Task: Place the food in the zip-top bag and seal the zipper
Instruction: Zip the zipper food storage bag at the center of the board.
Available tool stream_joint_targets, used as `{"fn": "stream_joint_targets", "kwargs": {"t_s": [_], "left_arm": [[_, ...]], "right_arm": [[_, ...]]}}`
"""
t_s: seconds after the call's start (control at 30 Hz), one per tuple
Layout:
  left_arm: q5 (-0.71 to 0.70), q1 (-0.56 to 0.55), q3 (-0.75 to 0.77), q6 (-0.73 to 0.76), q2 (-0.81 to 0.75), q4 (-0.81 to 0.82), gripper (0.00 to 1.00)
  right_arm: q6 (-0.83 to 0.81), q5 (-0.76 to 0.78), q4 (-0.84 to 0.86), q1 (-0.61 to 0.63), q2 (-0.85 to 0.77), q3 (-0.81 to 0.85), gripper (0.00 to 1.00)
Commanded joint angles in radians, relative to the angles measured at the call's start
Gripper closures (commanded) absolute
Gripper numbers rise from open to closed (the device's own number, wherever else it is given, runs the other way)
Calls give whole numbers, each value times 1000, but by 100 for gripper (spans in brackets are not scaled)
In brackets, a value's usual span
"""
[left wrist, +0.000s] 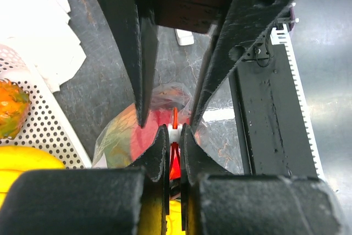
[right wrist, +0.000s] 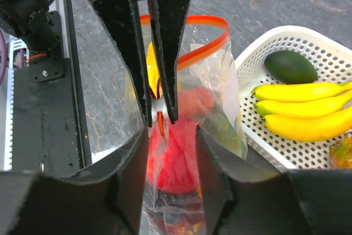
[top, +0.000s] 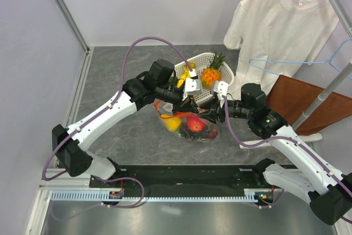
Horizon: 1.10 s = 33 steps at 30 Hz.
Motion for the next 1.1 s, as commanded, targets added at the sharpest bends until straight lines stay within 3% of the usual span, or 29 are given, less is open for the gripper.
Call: {"fn": "stream_joint_targets", "kwargs": {"t_s": [0.0, 0.03, 0.13, 0.17, 0.2, 0.77, 1.07], "left_arm": [[32, -3, 51, -24, 2, 50, 98], [31, -3, 49, -23, 4, 49, 98], [28, -2, 43, -24, 8, 50, 98], [25, -2, 43, -27, 8, 49, 98], [26, -2, 42, -35, 10, 47, 98], [-21, 164, -29, 183, -29, -131, 92], [-52, 354, -70, 316, -58, -241, 94]], "right_arm": [[5, -2, 86, 4, 5, 20, 58], [3, -1, 89, 4, 6, 20, 60], [-7, 1, 88, 7, 6, 23, 81], [-14, 2, 85, 7, 6, 24, 95], [-18, 10, 79, 7, 5, 26, 100], [-63, 100, -7, 4, -127, -6, 100], [-63, 179, -52, -7, -169, -8, 100]]}}
